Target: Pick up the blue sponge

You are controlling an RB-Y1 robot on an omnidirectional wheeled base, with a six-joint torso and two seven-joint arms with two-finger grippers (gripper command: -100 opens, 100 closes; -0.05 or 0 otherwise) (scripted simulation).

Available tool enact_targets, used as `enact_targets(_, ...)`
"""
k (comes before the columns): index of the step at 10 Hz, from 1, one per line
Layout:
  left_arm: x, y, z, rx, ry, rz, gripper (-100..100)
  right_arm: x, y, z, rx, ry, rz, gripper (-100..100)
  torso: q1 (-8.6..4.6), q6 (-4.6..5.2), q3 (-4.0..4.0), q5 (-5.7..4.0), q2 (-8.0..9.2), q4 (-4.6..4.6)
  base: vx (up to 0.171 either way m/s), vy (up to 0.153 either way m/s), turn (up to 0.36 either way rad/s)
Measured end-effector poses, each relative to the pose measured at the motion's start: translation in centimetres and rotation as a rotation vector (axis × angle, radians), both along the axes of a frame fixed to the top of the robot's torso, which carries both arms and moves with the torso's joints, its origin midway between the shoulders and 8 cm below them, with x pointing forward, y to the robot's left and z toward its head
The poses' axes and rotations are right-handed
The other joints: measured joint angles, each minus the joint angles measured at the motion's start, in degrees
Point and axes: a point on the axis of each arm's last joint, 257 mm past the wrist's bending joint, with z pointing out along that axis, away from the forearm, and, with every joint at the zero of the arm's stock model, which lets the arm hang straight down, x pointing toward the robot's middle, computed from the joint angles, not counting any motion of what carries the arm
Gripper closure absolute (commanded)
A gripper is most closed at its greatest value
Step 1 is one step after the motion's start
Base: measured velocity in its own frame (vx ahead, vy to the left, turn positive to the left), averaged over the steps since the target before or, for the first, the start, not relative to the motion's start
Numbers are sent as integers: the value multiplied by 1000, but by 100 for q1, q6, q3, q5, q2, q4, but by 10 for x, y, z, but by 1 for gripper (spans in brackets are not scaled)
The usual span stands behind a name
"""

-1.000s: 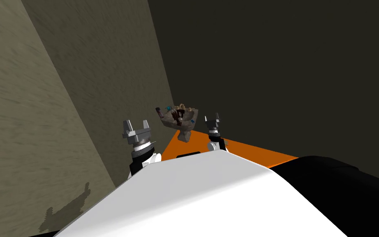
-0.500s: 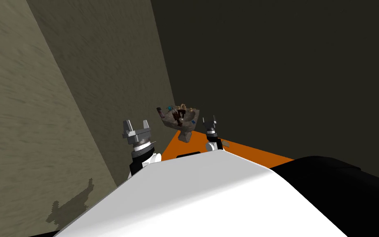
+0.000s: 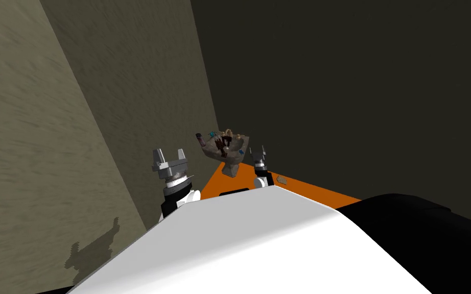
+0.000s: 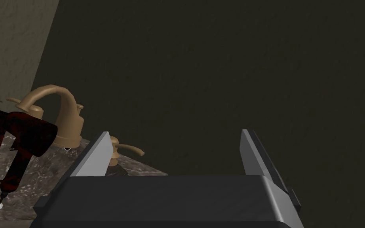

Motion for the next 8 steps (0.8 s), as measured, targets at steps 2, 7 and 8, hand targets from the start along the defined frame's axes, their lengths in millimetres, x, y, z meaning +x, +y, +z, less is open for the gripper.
enact_targets(2, 0, 0, 0, 0, 0, 0, 0, 5, 5, -15, 70, 22, 35, -100, 1, 0, -1, 0, -1, 0, 35, -18, 98)
enact_targets(7, 0, 0, 0, 0, 0, 0, 0, 15, 18, -56, 287, 93, 131, -100, -1, 2, -1, 0, -2, -1, 29, -19, 54)
enact_targets(8, 0, 0, 0, 0, 0, 0, 0, 17, 21, -64, 330, 108, 149, -100, 0, 1, 0, 0, 1, 0, 35, -21, 91)
